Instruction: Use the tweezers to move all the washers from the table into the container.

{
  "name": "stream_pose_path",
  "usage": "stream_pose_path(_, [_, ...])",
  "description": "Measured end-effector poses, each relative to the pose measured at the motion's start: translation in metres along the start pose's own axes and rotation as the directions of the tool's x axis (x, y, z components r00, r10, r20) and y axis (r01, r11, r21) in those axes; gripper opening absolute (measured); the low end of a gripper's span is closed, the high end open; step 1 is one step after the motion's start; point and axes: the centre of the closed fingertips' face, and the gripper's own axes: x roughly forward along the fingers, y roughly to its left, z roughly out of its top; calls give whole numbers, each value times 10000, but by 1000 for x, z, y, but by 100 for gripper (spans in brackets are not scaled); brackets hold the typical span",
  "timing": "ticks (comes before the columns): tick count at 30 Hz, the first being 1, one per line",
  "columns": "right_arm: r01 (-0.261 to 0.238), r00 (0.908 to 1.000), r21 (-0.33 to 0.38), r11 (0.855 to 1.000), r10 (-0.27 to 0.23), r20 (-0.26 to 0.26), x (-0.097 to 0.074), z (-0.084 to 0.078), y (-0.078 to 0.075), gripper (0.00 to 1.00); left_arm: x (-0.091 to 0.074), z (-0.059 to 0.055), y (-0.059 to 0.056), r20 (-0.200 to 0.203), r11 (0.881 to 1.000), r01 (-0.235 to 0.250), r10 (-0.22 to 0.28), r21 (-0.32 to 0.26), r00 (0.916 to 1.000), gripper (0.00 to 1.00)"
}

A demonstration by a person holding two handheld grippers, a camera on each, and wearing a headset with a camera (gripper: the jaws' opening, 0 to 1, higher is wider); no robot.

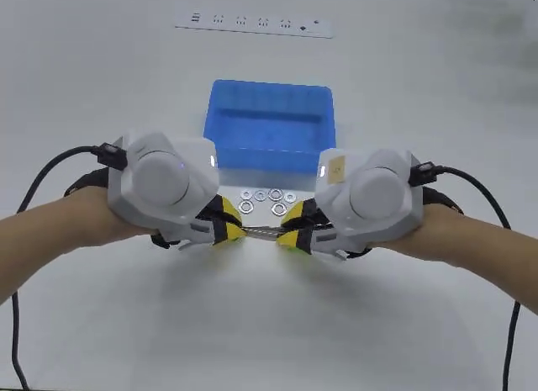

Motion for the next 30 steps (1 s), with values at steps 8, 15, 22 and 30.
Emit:
stream_pose_path(8, [-74, 10000, -128, 9999, 73, -53, -1, 1, 7, 10, -5, -4, -15, -383, 9990, 308, -296, 310, 9988, 5])
stream_pose_path(15, [23, 10000, -1020, 9948, -28, -46, -5, 1, 16, 10, -20, 13, -29, -75, 9948, -74, 82, 1018, 9999, 5])
stream_pose_path(22, [358, 9984, -1598, 9865, -284, 487, -17, 1, 17, 10, -35, 47, -37, 592, 9884, -345, 259, 1479, 9979, 5])
stream_pose_path(30, [661, 9863, -736, 9951, -540, 1556, -33, -2, 11, 10, -31, 97, -42, 2501, 9917, -610, 309, 1133, 9677, 5])
